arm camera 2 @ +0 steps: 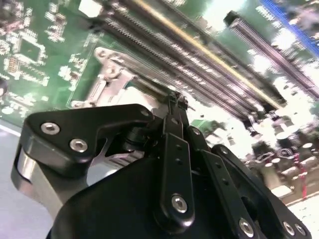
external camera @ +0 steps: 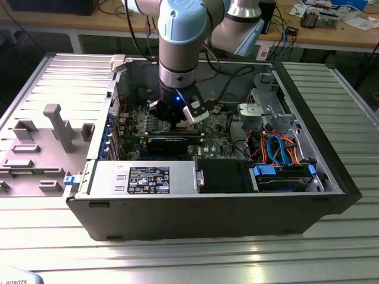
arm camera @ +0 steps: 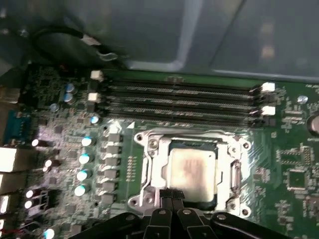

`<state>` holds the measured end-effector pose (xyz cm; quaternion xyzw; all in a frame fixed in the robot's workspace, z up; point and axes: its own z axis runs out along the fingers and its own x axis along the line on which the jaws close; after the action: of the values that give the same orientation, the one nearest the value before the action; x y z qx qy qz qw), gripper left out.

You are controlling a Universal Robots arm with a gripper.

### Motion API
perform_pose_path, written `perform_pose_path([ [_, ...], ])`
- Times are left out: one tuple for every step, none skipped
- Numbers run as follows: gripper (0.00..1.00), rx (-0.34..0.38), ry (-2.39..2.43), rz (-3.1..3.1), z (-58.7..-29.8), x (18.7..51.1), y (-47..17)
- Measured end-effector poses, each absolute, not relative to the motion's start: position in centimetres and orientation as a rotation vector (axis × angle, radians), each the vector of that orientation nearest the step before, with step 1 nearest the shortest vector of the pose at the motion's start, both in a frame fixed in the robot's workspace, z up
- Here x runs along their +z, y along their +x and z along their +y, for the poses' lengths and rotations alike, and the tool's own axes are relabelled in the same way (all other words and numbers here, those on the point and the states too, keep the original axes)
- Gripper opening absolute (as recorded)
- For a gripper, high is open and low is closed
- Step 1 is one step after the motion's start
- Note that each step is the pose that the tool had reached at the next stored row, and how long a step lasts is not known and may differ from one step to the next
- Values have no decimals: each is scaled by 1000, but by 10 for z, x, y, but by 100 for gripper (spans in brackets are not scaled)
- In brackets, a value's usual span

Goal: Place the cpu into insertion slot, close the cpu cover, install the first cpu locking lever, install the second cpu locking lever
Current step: 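Install the second cpu locking lever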

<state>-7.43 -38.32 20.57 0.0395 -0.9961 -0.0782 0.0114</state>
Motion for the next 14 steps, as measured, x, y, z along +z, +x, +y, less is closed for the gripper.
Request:
perform_pose_path([
  [11, -237, 123, -3107, -378, 206, -71],
  [11, -229, 123, -3107, -374, 206, -70],
  [11, -214, 123, -3108, -371, 206, -69],
  [11, -172, 122, -3110, -366, 208, -68],
  [11, -149, 122, -3110, -364, 213, -68],
  [11, -137, 122, -3110, -364, 216, -68],
  [11, -129, 122, -3111, -364, 219, -68],
  [11, -117, 121, -3111, -363, 223, -68],
  [11, -108, 121, -3111, -363, 226, -68],
  [11, -96, 121, -3111, -362, 230, -68],
  [11, -96, 122, -3111, -362, 232, -67],
  [11, -96, 122, -3111, -362, 233, -68],
  [11, -96, 121, -3111, -362, 236, -68],
  [11, -96, 121, -3111, -362, 238, -68],
])
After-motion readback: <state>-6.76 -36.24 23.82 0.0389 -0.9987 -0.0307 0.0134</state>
